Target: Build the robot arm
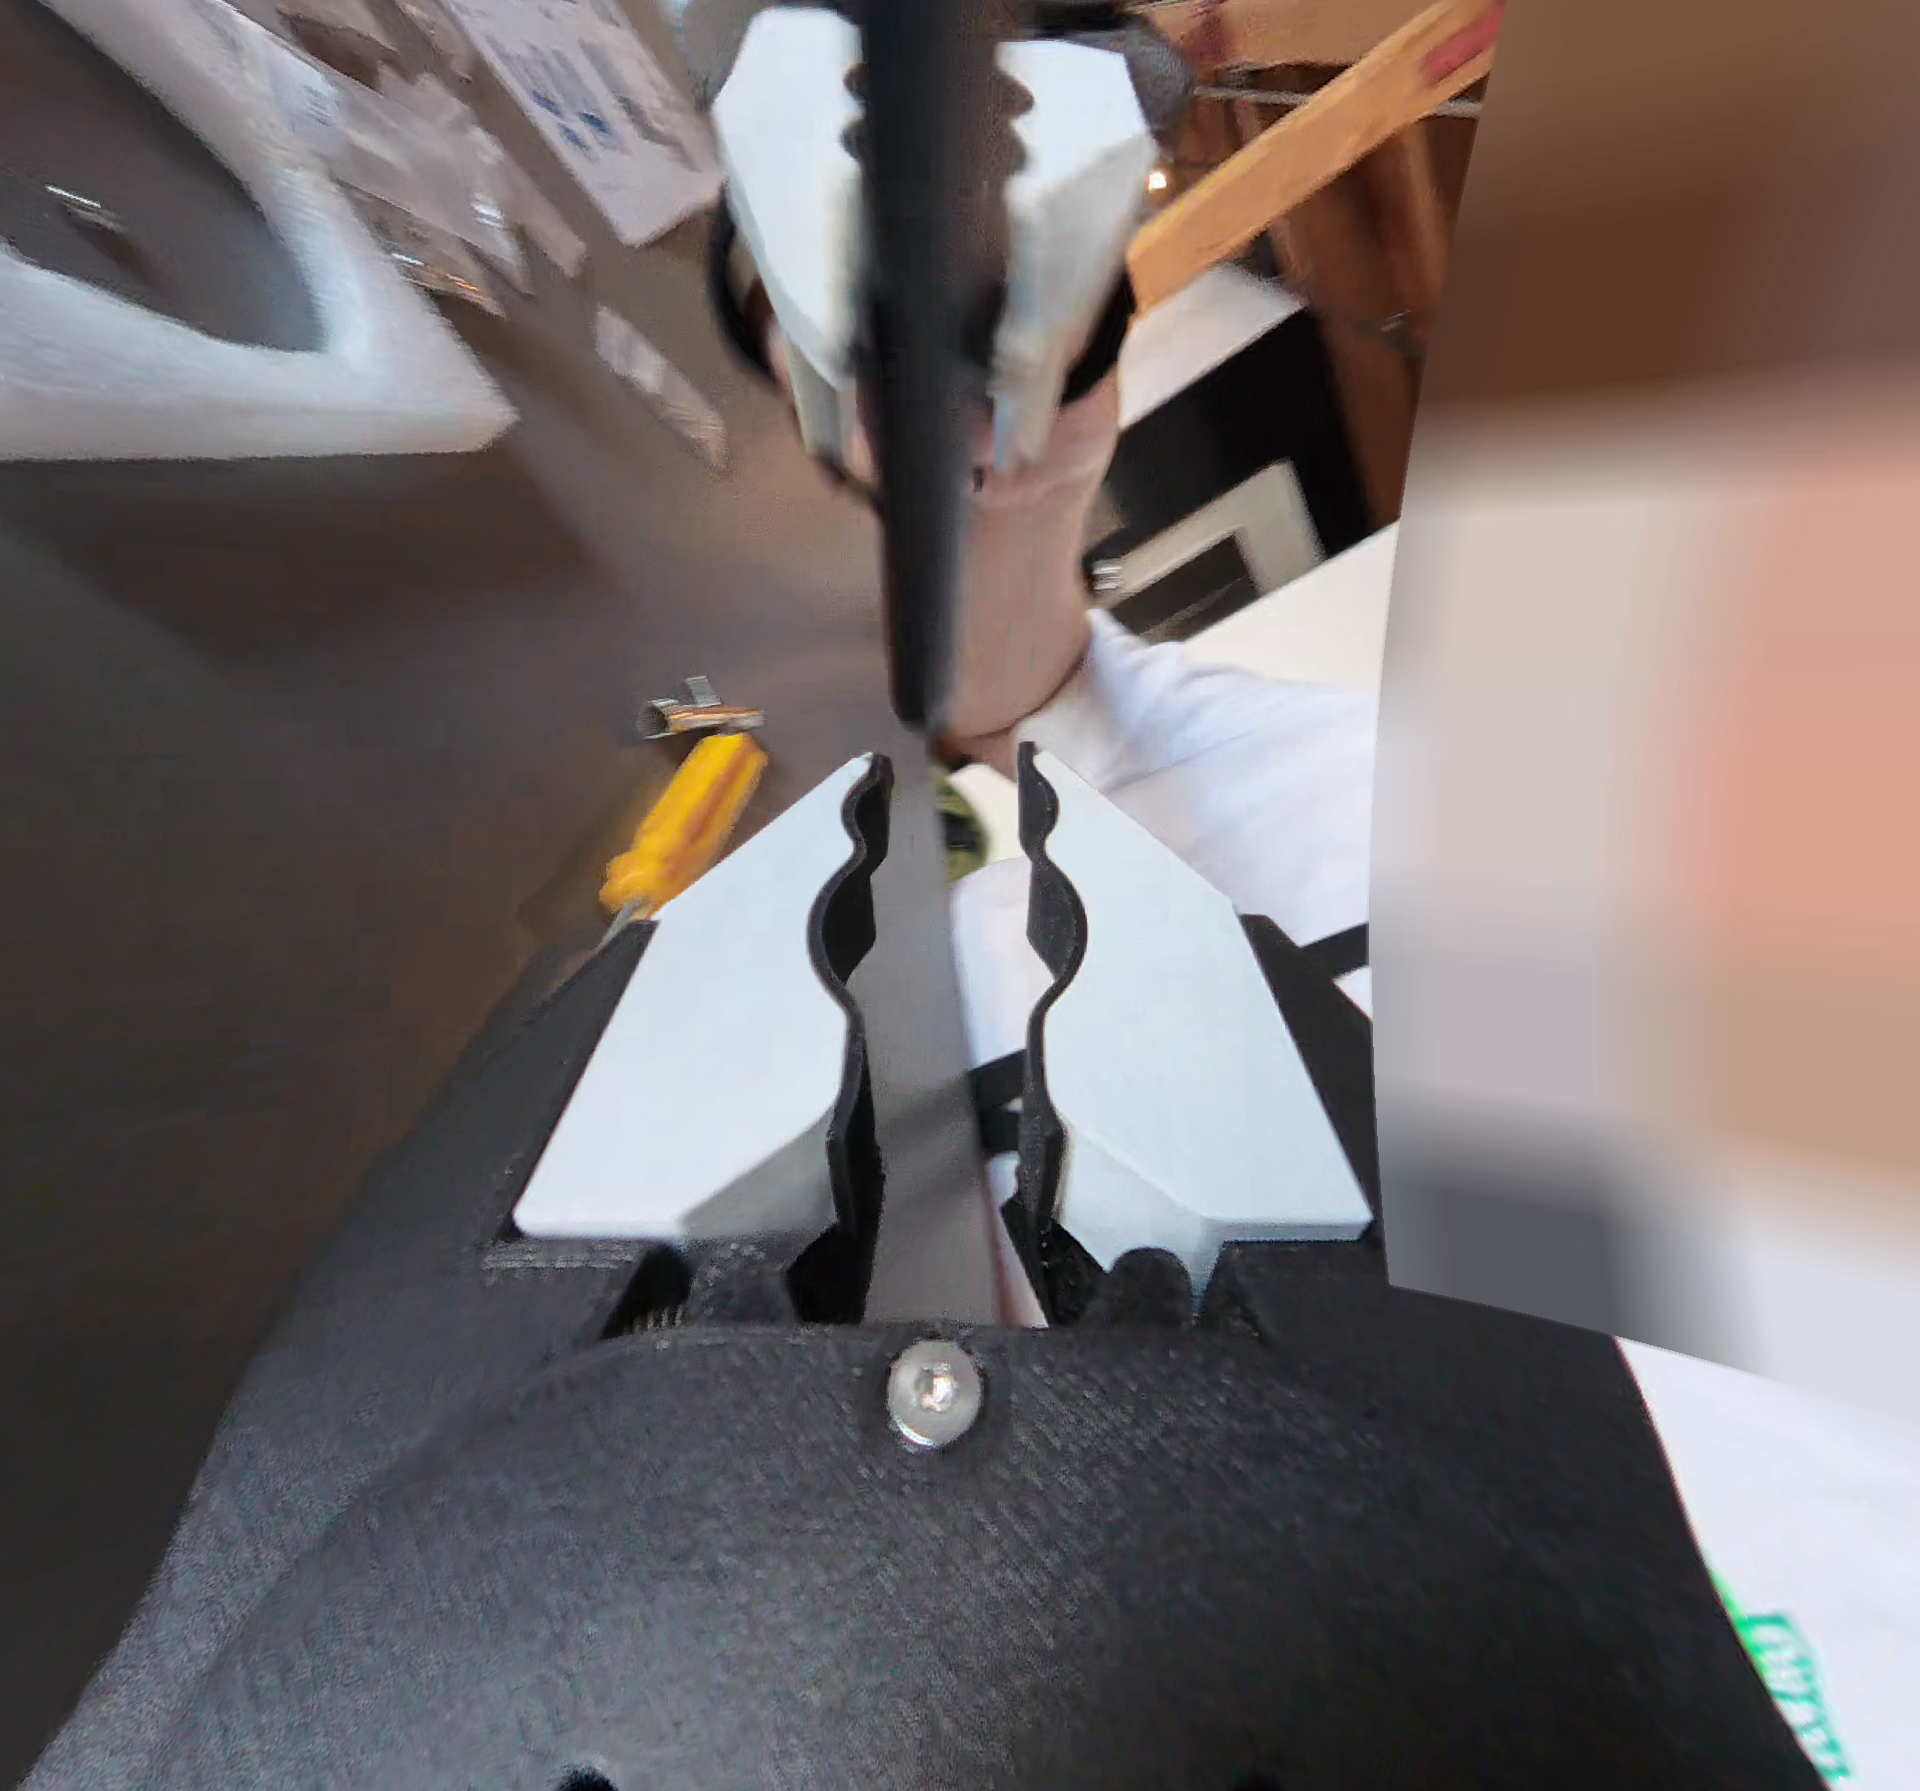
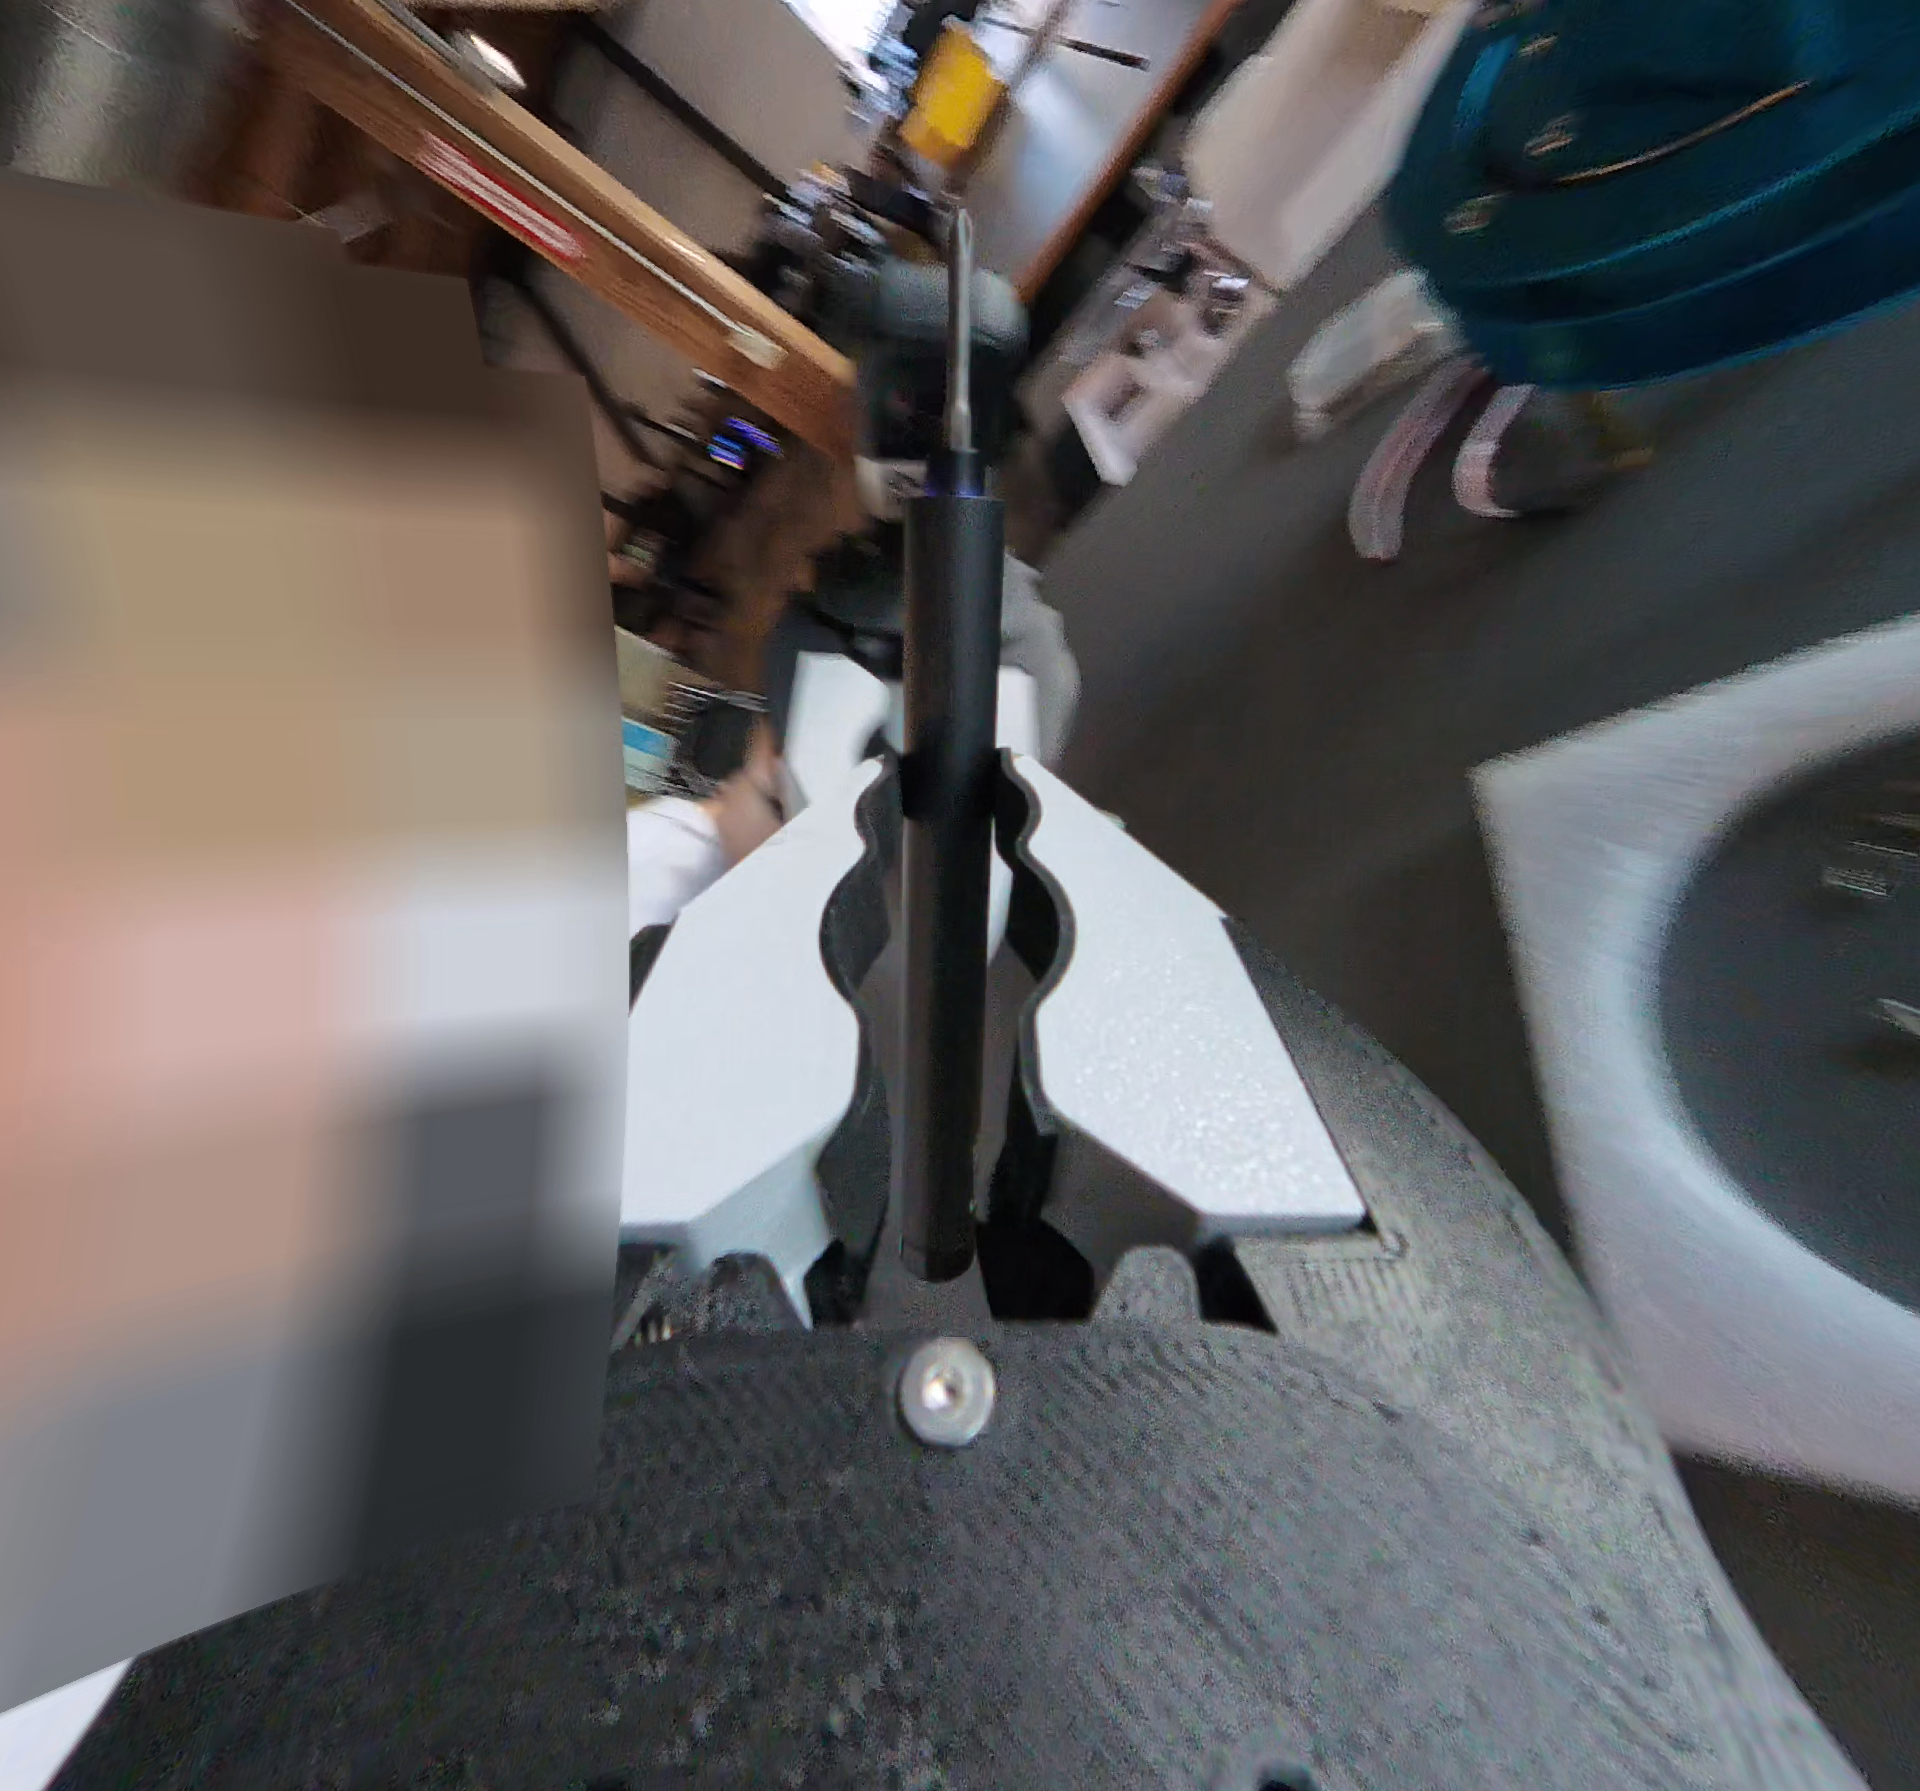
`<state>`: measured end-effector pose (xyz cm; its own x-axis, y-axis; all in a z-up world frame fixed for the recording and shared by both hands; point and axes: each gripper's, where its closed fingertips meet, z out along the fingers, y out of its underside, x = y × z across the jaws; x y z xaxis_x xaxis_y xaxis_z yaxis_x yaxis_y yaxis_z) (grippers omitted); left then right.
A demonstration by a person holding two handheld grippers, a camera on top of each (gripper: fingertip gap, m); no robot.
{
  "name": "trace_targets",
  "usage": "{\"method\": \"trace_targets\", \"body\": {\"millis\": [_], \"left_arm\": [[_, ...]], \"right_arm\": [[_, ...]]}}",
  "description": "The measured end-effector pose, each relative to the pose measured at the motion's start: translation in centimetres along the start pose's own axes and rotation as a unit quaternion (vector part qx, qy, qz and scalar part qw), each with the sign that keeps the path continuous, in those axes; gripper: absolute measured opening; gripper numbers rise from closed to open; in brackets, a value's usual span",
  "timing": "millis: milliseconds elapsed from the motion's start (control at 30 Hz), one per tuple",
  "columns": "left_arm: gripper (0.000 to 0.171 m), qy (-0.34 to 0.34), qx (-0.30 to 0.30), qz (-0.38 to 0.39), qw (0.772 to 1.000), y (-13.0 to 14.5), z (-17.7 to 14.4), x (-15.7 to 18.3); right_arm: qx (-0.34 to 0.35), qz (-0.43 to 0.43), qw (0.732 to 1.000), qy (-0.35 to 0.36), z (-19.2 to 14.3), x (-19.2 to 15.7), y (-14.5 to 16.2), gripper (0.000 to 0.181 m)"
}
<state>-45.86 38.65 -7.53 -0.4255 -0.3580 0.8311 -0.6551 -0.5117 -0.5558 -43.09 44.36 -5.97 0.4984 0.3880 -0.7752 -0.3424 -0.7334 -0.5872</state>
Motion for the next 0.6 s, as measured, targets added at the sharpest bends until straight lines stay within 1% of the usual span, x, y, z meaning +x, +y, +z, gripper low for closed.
{"method": "trace_targets", "body": {"millis": [33,67,100,167,233,267,300,367,400,433,500,600], "left_arm": [[0.021,-0.023,0.006,0.012,1.000,-0.3,-0.7,-0.5],[0.020,-0.050,0.016,0.024,0.998,-0.8,-1.6,-1.1],[0.020,-0.078,0.029,0.035,0.996,-1.6,-2.7,-1.6],[0.020,-0.123,0.056,0.057,0.989,-3.7,-5.0,-2.2],[0.023,-0.178,0.053,0.101,0.977,-5.9,-7.1,-2.9],[0.028,-0.220,0.041,0.137,0.965,-7.2,-8.4,-3.8],[0.038,-0.262,0.033,0.180,0.948,-8.8,-9.8,-4.7],[0.063,-0.314,0.028,0.266,0.911,-12.3,-12.0,-5.9],[0.075,-0.318,0.023,0.298,0.900,-13.7,-12.5,-6.2],[0.085,-0.308,0.011,0.319,0.896,-14.6,-12.5,-6.4],[0.086,-0.293,-0.023,0.341,0.893,-15.5,-12.2,-7.1],[0.086,-0.288,-0.060,0.386,0.874,-16.6,-11.5,-8.3]], "right_arm": [[-0.011,-0.025,0.999,0.045,-1.0,1.2,0.2,0.016],[-0.024,-0.042,0.995,0.085,-1.8,2.4,0.5,0.016],[-0.043,-0.050,0.992,0.109,-2.3,3.3,0.9,0.016],[-0.084,-0.056,0.988,0.118,-2.7,3.9,1.9,0.016],[-0.129,-0.071,0.980,0.136,-2.6,4.9,3.0,0.016],[-0.153,-0.090,0.971,0.159,-2.6,5.8,3.6,0.016],[-0.178,-0.112,0.960,0.187,-2.6,6.8,4.1,0.016],[-0.208,-0.147,0.941,0.223,-2.4,8.0,4.7,0.017],[-0.217,-0.159,0.935,0.231,-2.2,8.2,5.0,0.017],[-0.225,-0.168,0.930,0.235,-2.0,8.4,5.3,0.017],[-0.240,-0.186,0.921,0.245,-1.8,9.0,5.7,0.016],[-0.259,-0.228,0.899,0.269,-1.5,10.2,5.9,0.017]]}}
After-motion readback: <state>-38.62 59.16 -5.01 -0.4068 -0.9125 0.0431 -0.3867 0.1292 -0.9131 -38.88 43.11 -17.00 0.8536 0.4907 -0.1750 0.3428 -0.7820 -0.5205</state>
